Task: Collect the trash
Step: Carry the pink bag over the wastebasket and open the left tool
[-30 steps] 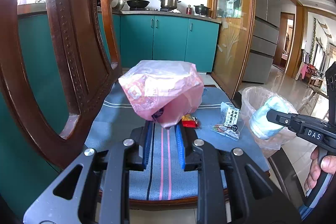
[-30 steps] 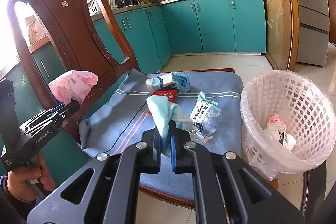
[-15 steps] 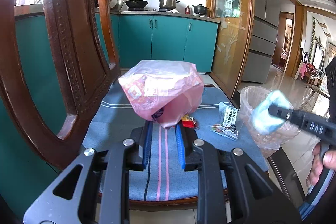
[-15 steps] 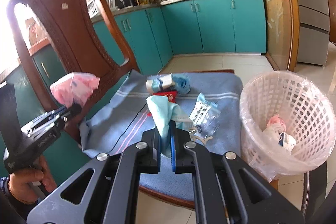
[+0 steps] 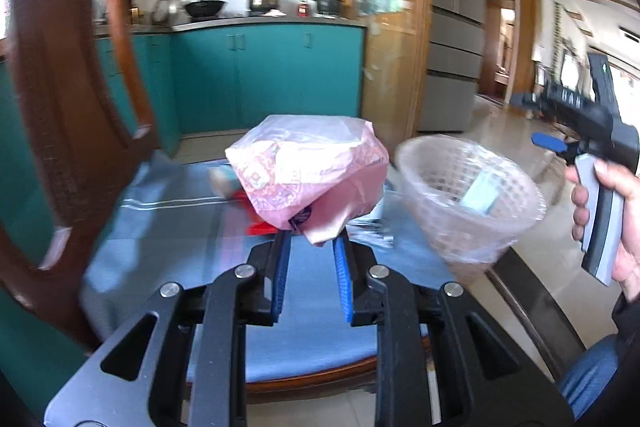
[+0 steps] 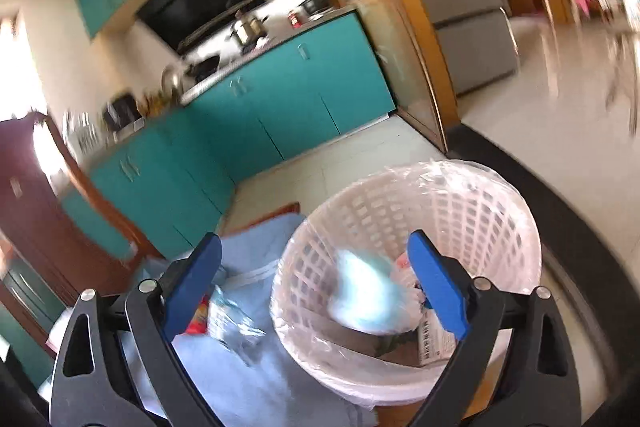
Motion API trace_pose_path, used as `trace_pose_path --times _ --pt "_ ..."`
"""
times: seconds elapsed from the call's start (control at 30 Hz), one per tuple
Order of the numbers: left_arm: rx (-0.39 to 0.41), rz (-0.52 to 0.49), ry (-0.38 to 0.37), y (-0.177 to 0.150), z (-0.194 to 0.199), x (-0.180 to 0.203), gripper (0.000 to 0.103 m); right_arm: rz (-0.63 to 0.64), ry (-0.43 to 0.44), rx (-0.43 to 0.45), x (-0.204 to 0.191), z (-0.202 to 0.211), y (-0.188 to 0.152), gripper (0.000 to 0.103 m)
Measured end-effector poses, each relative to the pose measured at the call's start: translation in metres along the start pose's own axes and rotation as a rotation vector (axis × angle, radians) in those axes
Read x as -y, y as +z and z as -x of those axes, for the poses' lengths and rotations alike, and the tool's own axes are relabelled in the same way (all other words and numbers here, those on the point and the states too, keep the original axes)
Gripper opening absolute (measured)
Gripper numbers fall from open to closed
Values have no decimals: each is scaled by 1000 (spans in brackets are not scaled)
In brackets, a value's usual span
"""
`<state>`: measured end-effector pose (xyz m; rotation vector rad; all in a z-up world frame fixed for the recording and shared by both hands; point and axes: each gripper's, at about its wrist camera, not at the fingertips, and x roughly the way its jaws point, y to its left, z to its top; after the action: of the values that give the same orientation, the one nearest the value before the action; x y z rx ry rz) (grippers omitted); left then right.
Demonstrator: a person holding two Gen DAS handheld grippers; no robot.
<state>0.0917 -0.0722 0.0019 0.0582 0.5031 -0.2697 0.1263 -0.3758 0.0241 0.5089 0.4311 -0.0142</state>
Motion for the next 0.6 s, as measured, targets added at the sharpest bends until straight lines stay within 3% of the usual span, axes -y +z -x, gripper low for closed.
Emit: trace_pose_path --times 0.17,0.33,0.37,0.4,0.43,0.47,0.6 --pt "-26 -71 -144 22 -30 71 22 -91 -45 174 23 44 8 97" --pt "29 -101 -297 70 -67 149 26 -189 -106 285 45 65 10 97" --pt "29 -98 -339 80 -80 164 45 -209 -113 300 49 68 10 97" --pt "8 -97 -347 84 -91 172 85 -220 -115 308 53 68 12 97" --pt "-18 -95 -320 87 -100 178 96 -228 -118 312 56 68 13 97" --pt "-38 -93 -267 87 -108 181 97 -231 -117 306 58 67 14 97" --pt "-27 -66 -219 74 -90 153 97 -191 -100 252 54 58 13 97"
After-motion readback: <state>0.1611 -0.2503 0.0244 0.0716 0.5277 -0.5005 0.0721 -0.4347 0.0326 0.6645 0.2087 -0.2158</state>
